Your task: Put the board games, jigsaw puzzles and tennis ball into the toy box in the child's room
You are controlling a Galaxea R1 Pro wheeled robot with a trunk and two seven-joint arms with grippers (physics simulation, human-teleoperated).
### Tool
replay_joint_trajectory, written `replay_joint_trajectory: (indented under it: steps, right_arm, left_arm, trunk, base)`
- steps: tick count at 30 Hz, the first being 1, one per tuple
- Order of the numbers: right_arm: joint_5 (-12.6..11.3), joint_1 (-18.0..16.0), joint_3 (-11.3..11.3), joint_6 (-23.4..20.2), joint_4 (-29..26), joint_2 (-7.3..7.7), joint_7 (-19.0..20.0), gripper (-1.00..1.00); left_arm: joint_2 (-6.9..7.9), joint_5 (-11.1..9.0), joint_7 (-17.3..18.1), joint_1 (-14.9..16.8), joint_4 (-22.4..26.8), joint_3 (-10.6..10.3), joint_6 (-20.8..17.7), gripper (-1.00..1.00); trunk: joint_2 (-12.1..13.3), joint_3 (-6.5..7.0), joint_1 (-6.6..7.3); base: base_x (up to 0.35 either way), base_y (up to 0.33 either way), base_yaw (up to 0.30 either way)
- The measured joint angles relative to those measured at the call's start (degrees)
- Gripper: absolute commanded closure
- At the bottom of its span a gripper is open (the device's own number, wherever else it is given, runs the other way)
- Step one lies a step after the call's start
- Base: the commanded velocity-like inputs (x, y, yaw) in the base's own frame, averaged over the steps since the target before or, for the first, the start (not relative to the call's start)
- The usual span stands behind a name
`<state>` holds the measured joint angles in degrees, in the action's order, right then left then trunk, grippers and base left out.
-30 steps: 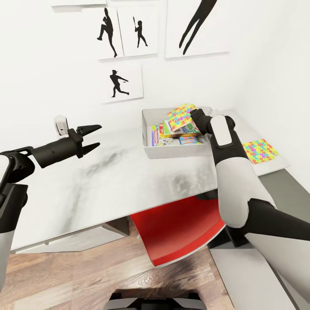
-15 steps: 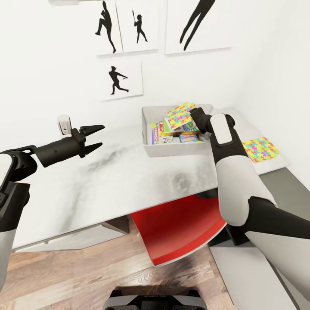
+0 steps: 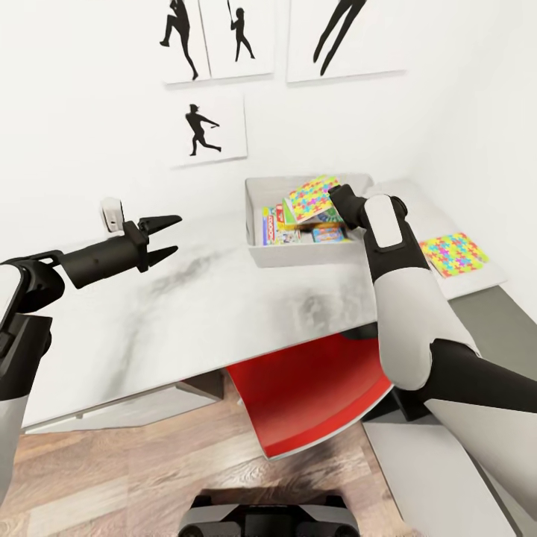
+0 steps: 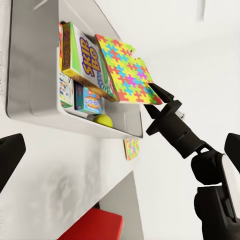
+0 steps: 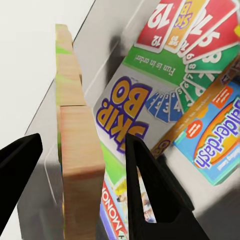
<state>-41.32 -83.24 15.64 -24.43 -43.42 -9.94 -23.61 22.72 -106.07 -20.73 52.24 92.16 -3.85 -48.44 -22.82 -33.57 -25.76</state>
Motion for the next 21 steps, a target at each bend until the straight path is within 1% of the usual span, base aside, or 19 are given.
replay_joint_trajectory:
  steps: [8, 16, 21]
  right_arm:
    - [-0.01, -0.02, -0.07, 0.0, 0.15, 0.0, 0.13, 1.0]
    - [0.06, -0.03, -0.1, 0.05, 0.17, 0.0, 0.32, 1.0]
    - [0.09, -0.31, -0.15, 0.06, 0.19, -0.01, 0.31, 1.0]
  left_arm:
    - [0.0, 0.01, 0.0, 0.14, 0.0, -0.01, 0.0, -1.0]
    - [0.0, -0.02, 0.0, 0.24, 0.0, -0.01, 0.0, -1.0]
    - [-0.01, -0.03, 0.0, 0.41, 0.01, -0.02, 0.01, -1.0]
  trunk:
    - [0.0, -0.68, 0.0]
    - [-0.01, -0.89, 0.0]
    - [-0.01, -0.92, 0.0]
  base:
    - [0.0, 0.0, 0.0]
    - [0.0, 0.0, 0.001]
    - [0.0, 0.0, 0.111]
